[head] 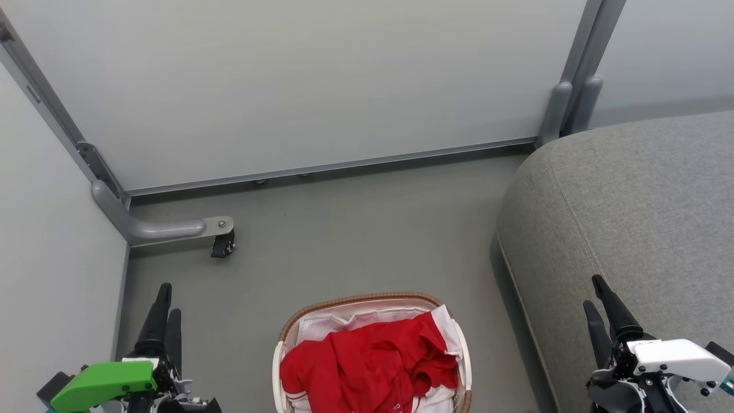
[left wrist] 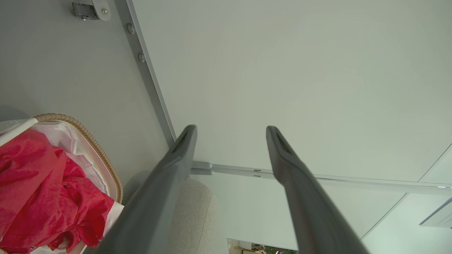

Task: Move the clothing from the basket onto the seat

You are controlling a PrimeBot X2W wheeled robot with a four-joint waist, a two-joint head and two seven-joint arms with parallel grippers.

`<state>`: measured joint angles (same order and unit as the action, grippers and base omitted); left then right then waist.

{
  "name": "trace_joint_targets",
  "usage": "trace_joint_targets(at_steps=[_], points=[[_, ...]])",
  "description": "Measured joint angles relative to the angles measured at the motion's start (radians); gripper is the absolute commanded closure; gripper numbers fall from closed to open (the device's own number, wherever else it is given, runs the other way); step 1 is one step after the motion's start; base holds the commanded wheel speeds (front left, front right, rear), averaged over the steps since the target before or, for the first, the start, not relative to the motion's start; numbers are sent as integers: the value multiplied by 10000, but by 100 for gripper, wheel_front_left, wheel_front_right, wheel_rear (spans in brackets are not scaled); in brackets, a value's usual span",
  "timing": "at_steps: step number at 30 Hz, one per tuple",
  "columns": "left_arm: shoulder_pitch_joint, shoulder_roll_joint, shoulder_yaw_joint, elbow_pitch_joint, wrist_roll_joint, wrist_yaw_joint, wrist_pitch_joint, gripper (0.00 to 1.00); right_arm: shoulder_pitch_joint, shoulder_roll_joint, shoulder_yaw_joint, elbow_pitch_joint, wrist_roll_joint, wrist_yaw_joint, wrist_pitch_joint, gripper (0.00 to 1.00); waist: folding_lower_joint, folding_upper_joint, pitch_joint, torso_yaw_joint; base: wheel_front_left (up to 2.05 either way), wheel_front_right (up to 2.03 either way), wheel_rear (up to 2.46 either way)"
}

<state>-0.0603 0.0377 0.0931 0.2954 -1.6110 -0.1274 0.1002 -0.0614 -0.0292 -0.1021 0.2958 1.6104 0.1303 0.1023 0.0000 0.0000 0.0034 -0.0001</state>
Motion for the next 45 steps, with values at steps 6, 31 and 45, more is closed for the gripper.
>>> trace_joint_targets(at_steps=[6, 31, 45], points=[[-1, -2, -339, -33, 44, 0, -293, 0, 0, -4, 109, -4, -203, 0, -295, 0, 0, 0, 3, -1, 0, 0, 0], [-48, 12, -989, -980, 4009, 240, -1342, 0, 3, -50, -219, -943, -5106, 0, -1340, 0, 0, 0, 34, 30, 0, 0, 0], [-85, 23, -1292, -1206, 6999, 502, -1822, 0, 137, -86, 199, -1494, -8376, 0, -1829, 0, 0, 0, 45, 64, 0, 0, 0]])
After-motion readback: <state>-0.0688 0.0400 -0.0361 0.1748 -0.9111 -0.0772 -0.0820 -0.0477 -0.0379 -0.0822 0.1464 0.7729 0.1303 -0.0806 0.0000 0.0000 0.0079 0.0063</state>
